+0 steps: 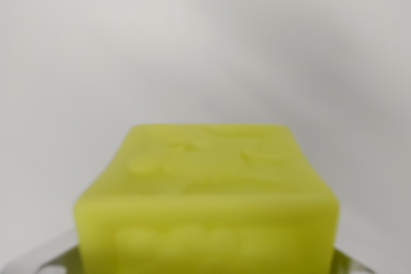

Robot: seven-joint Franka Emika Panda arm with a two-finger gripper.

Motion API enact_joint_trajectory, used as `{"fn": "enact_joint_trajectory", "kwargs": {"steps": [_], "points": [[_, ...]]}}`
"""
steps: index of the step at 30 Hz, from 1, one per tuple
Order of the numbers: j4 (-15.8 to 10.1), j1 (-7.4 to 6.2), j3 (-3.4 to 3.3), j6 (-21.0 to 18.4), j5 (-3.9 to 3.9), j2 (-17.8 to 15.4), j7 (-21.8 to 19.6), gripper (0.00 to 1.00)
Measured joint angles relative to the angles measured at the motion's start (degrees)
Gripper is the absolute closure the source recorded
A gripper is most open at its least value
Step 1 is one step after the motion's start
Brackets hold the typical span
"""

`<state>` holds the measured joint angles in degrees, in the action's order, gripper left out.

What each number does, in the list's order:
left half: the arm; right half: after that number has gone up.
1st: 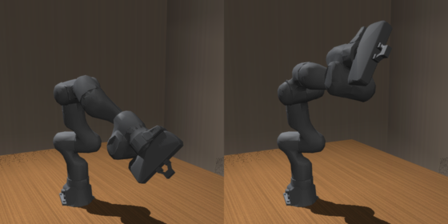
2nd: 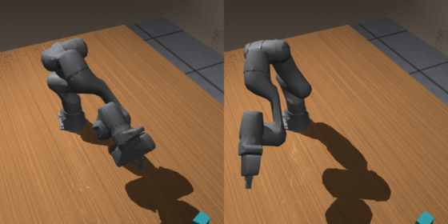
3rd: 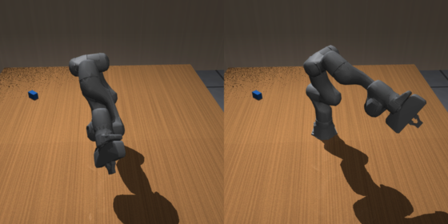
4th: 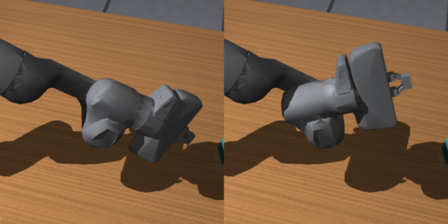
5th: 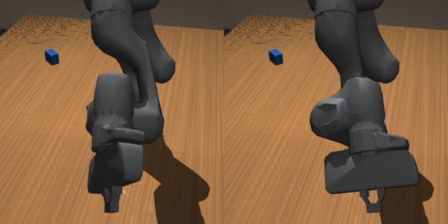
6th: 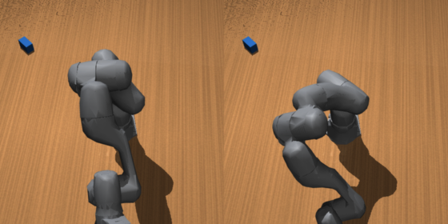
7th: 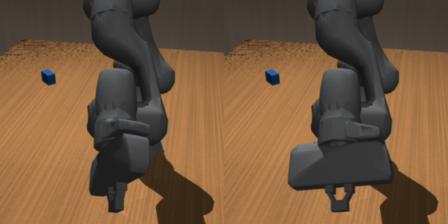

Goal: Pick yellow cube

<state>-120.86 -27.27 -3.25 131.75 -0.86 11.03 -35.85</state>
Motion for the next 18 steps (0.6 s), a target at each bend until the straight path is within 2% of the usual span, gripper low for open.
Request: {"fn": "enact_joint_trajectory", "kwargs": {"steps": [18], "points": [[1.6,0.01,0.0,-4.0,0.22,-2.4,-0.1,1.0]]}}
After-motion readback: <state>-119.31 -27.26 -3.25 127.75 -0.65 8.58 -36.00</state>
